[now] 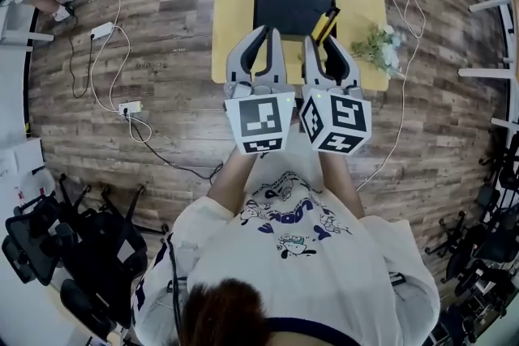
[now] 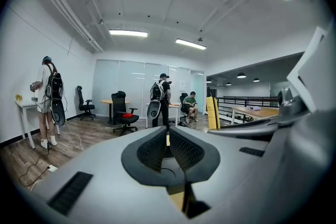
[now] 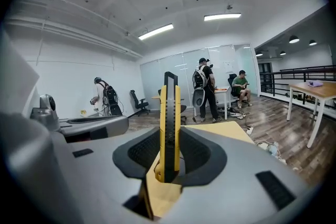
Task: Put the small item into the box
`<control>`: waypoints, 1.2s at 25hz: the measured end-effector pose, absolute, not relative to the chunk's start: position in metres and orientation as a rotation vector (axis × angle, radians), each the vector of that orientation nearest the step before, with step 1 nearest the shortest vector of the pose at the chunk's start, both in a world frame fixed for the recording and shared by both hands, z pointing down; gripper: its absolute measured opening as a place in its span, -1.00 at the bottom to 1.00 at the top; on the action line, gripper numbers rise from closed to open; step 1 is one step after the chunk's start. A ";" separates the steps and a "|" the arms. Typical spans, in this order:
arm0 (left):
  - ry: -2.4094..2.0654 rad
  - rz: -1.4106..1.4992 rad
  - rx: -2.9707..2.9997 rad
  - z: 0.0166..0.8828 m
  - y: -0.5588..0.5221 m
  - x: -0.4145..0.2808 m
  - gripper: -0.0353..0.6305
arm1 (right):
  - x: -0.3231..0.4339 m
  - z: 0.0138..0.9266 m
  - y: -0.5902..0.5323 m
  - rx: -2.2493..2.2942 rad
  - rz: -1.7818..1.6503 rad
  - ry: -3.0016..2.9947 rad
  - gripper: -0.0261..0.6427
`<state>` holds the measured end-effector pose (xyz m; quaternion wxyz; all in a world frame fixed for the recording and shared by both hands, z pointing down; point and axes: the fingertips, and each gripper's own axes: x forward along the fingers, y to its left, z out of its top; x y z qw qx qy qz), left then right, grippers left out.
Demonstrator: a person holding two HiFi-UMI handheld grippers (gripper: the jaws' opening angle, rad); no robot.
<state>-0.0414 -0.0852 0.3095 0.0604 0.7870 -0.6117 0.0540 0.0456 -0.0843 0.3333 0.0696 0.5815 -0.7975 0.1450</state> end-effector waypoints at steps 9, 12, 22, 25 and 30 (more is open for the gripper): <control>-1.865 0.202 2.319 0.323 -0.134 -0.044 -0.81 | 0.057 0.346 -0.137 1.697 0.452 -2.360 -0.56; -1.876 0.219 2.296 0.327 -0.154 -0.045 -0.81 | 0.059 0.349 -0.159 1.665 0.452 -2.355 -0.56; -1.925 0.252 2.207 0.338 -0.224 -0.047 -0.81 | 0.071 0.349 -0.244 1.537 0.397 -2.354 -0.56; -1.943 0.262 2.173 0.343 -0.239 -0.051 -0.81 | 0.071 0.350 -0.264 1.488 0.385 -2.367 -0.56; -1.952 0.277 2.119 0.357 -0.260 -0.053 -0.81 | 0.068 0.358 -0.294 1.377 0.348 -2.371 -0.56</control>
